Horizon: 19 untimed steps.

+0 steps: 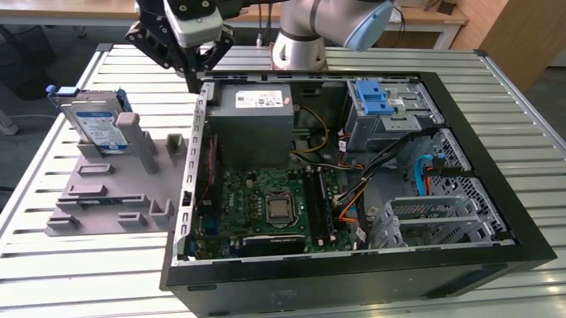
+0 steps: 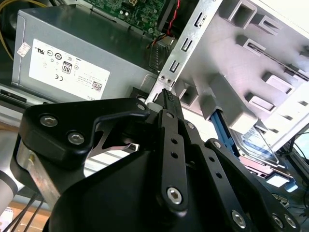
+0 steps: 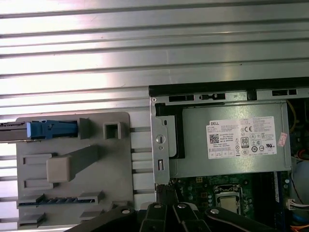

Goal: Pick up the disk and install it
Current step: 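Reach for the disk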

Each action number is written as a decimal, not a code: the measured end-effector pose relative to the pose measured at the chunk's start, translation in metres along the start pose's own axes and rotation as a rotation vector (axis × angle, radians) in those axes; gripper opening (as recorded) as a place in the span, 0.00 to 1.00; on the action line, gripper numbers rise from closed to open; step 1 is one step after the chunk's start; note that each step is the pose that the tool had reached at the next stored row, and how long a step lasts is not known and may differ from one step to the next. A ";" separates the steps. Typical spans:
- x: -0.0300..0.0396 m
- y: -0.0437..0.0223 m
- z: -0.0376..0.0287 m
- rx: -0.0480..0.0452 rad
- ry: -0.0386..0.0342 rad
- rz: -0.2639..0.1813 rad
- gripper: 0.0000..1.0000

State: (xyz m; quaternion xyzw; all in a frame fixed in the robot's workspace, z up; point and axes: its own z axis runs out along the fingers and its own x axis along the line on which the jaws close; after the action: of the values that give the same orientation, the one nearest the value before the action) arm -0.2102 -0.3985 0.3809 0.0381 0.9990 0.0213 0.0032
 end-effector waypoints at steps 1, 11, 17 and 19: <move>0.0003 0.0000 0.0000 0.0000 0.0001 0.000 0.11; 0.0047 -0.0005 0.0022 0.0003 0.0037 0.000 0.11; 0.0072 -0.0007 0.0030 0.0004 0.0049 0.000 0.11; 0.0075 -0.0007 0.0032 0.0003 0.0051 0.000 0.11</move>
State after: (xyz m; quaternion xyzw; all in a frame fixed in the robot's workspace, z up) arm -0.2177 -0.3986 0.3776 0.0381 0.9990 0.0213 0.0007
